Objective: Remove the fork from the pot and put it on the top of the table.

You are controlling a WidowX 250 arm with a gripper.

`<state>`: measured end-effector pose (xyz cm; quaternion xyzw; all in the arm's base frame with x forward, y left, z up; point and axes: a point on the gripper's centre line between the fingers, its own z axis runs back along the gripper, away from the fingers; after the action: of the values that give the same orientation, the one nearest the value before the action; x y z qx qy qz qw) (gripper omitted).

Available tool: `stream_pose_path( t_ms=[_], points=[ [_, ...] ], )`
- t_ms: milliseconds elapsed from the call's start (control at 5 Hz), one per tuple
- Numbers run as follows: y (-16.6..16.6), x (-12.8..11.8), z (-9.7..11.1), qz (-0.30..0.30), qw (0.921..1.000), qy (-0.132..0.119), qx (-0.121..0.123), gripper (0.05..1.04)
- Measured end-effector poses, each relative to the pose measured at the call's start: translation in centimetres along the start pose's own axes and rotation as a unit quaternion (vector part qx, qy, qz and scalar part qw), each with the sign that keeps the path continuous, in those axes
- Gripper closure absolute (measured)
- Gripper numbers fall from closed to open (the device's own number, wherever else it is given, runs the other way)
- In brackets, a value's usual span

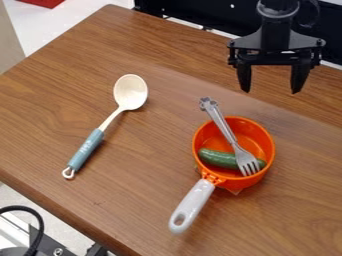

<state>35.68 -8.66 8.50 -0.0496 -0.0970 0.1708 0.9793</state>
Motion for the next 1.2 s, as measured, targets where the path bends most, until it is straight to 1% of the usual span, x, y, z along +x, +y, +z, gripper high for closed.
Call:
stream_pose_path(
  t_ms=[200, 400, 800, 1000, 1200],
  points=[
    [0.3, -0.5, -1.0, 0.001, 0.9999, 0.015, 0.009, 0.083],
    [0.5, -0.7, -1.5, 0.007, 0.9997, 0.020, 0.015, 0.083],
    [2.1, -0.2, -1.4, 0.029, 0.9987, 0.020, 0.036, 0.083],
    [3.5, 0.4, -0.2, 0.023, 0.9984, 0.015, 0.049, 0.083],
    [5.1, 1.1, 1.6, 0.020, 0.9984, 0.012, 0.051, 0.083]
  ],
)
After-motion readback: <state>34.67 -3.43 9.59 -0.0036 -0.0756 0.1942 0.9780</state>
